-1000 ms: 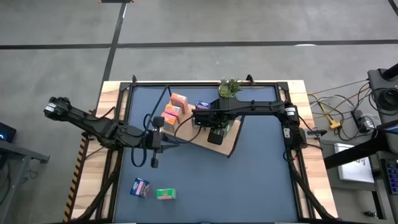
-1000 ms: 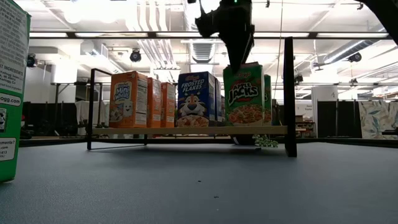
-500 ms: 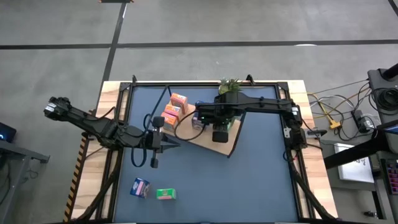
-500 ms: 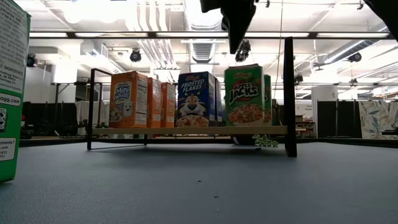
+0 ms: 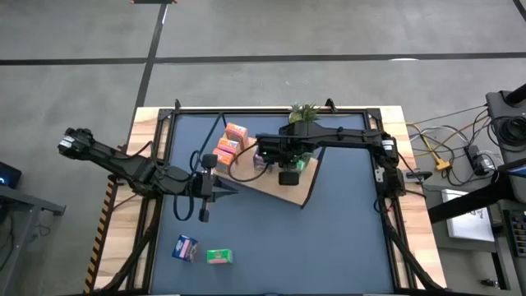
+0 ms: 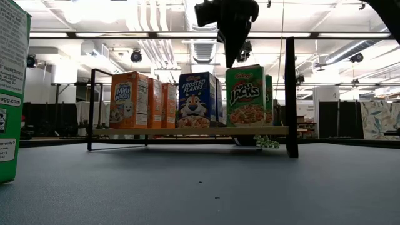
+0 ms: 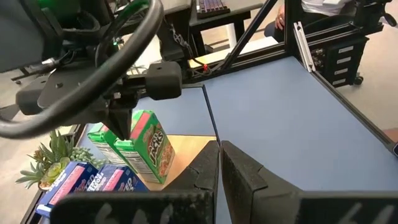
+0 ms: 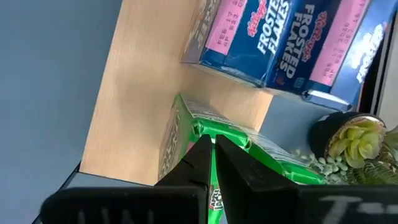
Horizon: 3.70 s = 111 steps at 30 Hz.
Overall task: Stack cereal on shelf
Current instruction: Put the right green cereal box on the shelf aligned with other green cereal box, then put the green cereal box on the shelf aligned with other green cereal boxes
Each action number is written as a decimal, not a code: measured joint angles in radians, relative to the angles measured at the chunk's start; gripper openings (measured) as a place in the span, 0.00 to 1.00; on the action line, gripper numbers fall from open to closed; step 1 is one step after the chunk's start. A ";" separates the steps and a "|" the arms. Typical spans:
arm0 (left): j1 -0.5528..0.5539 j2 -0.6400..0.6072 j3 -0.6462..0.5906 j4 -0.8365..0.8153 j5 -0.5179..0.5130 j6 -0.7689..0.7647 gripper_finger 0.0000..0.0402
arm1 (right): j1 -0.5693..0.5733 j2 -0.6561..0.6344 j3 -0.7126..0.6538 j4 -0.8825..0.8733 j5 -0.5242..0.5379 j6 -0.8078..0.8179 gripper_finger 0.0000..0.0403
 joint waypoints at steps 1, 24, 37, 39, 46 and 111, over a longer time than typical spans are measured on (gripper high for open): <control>0.000 0.000 0.000 0.000 0.000 0.000 0.00 | -0.003 0.000 -0.003 0.000 -0.001 0.001 0.03; 0.000 0.000 0.000 -0.001 0.000 0.008 0.00 | -0.010 0.001 -0.015 -0.045 -0.002 0.074 0.03; 0.000 0.000 0.000 -0.004 0.000 0.011 0.00 | -0.005 -0.017 0.022 -0.036 -0.002 0.074 0.03; 0.000 0.000 0.000 -0.005 0.000 0.009 0.00 | 0.002 -0.030 0.037 -0.029 -0.002 0.074 0.03; -0.001 0.000 0.000 -0.009 0.000 -0.048 0.00 | 0.057 -0.068 0.085 -0.025 0.000 0.090 0.03; -0.477 0.617 0.351 -0.597 0.025 -0.843 0.46 | 0.713 -0.189 -0.238 0.255 0.548 0.476 0.03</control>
